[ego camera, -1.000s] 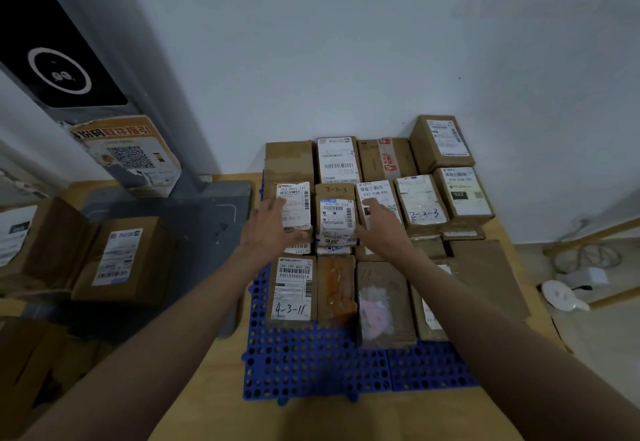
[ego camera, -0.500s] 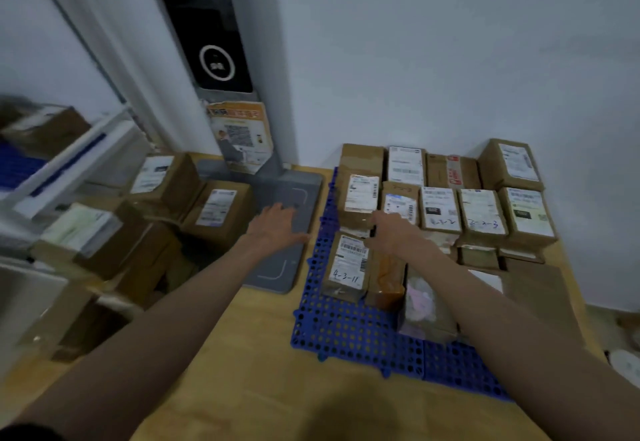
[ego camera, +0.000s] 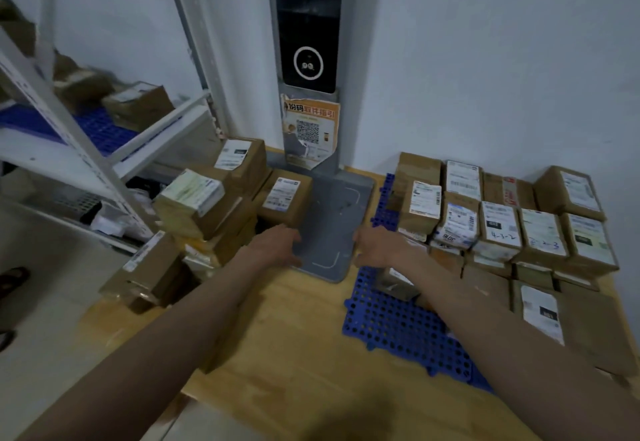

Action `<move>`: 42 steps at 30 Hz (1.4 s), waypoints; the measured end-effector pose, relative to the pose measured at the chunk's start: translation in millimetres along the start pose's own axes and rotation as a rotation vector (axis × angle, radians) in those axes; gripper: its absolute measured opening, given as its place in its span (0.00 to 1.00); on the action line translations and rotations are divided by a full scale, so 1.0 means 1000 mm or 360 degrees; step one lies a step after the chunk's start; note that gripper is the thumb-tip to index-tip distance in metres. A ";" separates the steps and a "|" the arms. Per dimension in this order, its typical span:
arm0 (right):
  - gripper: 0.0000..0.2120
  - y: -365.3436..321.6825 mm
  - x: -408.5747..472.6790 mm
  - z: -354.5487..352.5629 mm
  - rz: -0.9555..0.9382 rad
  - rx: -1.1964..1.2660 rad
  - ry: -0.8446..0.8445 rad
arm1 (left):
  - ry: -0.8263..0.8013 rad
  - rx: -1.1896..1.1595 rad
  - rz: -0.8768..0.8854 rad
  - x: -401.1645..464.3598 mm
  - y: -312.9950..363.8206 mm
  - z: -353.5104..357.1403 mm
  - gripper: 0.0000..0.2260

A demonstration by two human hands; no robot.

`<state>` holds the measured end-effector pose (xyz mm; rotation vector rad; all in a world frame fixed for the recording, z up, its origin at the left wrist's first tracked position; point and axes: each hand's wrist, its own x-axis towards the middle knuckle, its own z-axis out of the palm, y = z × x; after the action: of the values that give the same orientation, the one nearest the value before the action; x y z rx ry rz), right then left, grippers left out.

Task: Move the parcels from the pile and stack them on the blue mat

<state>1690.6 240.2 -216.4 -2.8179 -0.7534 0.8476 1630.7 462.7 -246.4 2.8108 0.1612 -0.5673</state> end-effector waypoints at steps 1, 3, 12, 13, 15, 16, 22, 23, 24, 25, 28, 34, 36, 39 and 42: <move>0.23 -0.009 0.001 0.003 0.0008 -0.0010 -0.0005 | -0.0017 -0.0013 0.0012 -0.004 -0.007 0.002 0.28; 0.25 -0.026 0.002 0.009 0.0033 -0.0012 -0.0016 | -0.0054 -0.0057 0.0032 -0.011 -0.018 0.004 0.28; 0.26 -0.121 0.009 0.003 0.0003 0.0055 0.0153 | 0.0363 0.0013 0.0217 -0.052 -0.058 -0.048 0.16; 0.25 -0.134 0.010 -0.001 -0.0012 0.0062 0.0183 | 0.0435 0.0031 0.0238 -0.058 -0.062 -0.057 0.14; 0.25 -0.159 0.012 -0.007 -0.0040 0.0125 0.0253 | 0.0599 0.0012 0.0254 -0.070 -0.070 -0.076 0.11; 0.25 -0.170 0.013 -0.009 -0.0059 0.0161 0.0287 | 0.0683 -0.0021 0.0247 -0.075 -0.076 -0.085 0.10; 0.14 -0.229 0.021 -0.010 -0.0217 0.0445 0.0407 | 0.0899 0.0001 0.0013 -0.095 -0.135 -0.109 0.21; 0.14 -0.236 0.023 -0.007 -0.0227 0.0487 0.0407 | 0.0879 -0.0012 -0.0046 -0.096 -0.146 -0.107 0.24; 0.15 -0.243 0.026 -0.005 -0.0228 0.0518 0.0398 | 0.0854 -0.0043 -0.0098 -0.097 -0.156 -0.104 0.26; 0.17 -0.249 0.028 -0.001 -0.0231 0.0540 0.0382 | 0.0819 -0.0084 -0.0142 -0.098 -0.164 -0.101 0.26; 0.26 -0.262 0.033 0.006 -0.0281 0.0589 0.0369 | 0.0661 -0.0199 -0.0254 -0.097 -0.182 -0.094 0.26; 0.31 -0.274 0.042 0.006 -0.0261 0.0607 0.0382 | 0.0497 -0.0404 -0.0133 -0.088 -0.197 -0.089 0.31; 0.29 -0.273 0.044 0.006 -0.0223 0.0695 0.0357 | 0.0464 -0.0488 -0.0139 -0.084 -0.197 -0.089 0.31; 0.28 -0.268 0.048 0.005 -0.0216 0.0821 0.0322 | 0.0430 -0.0494 -0.0127 -0.082 -0.195 -0.089 0.31; 0.28 -0.268 0.050 0.002 -0.0293 0.0961 0.0300 | 0.0453 -0.0546 -0.0056 -0.081 -0.188 -0.090 0.26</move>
<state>1610.8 498.2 -180.2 -2.2165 -0.5912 0.6320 1559.2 663.8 -179.3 2.5394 0.3303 -0.1257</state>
